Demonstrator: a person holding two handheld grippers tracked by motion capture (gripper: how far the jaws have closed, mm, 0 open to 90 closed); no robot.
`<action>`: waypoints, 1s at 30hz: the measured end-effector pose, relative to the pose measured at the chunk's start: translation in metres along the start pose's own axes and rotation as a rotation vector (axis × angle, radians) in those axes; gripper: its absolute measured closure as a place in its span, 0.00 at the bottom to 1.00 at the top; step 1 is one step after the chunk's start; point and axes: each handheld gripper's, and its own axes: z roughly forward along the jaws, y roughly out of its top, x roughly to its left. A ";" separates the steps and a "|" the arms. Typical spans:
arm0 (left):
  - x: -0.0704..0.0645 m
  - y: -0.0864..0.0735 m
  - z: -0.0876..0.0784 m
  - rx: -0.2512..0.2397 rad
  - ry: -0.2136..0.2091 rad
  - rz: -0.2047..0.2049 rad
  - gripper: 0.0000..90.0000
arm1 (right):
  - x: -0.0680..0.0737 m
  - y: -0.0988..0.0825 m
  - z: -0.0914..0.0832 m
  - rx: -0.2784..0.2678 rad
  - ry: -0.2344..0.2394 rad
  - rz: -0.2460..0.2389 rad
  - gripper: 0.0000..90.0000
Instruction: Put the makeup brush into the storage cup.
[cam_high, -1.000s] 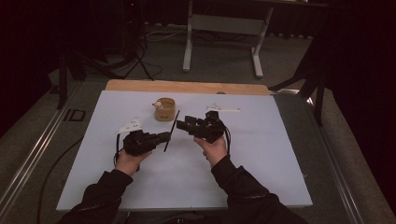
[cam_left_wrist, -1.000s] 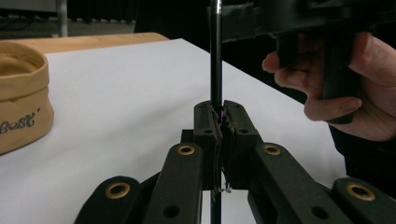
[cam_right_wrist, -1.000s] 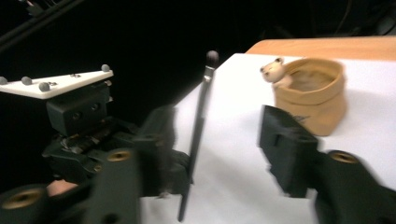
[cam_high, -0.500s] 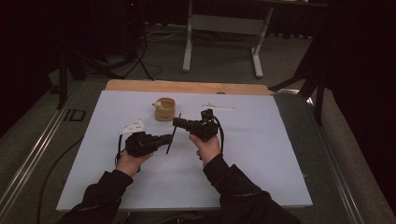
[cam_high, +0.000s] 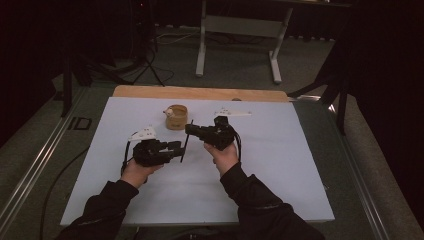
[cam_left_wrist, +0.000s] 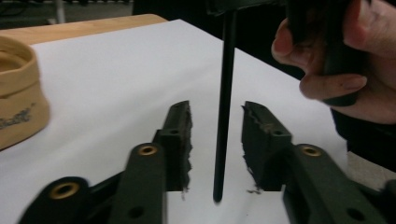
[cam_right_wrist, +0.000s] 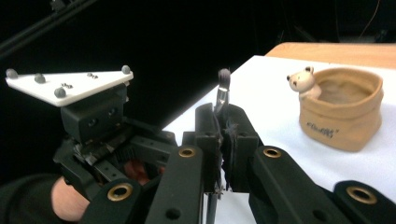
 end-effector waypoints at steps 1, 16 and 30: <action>0.000 0.000 -0.002 -0.004 0.000 0.001 0.64 | 0.001 0.002 -0.001 -0.003 -0.001 -0.009 0.95; 0.005 -0.008 -0.028 0.004 0.096 -0.077 0.29 | 0.005 0.025 -0.004 -0.013 -0.023 -0.139 0.95; 0.009 -0.033 -0.041 -0.010 0.083 -0.023 0.00 | -0.004 0.053 -0.001 -0.036 -0.068 -0.191 0.95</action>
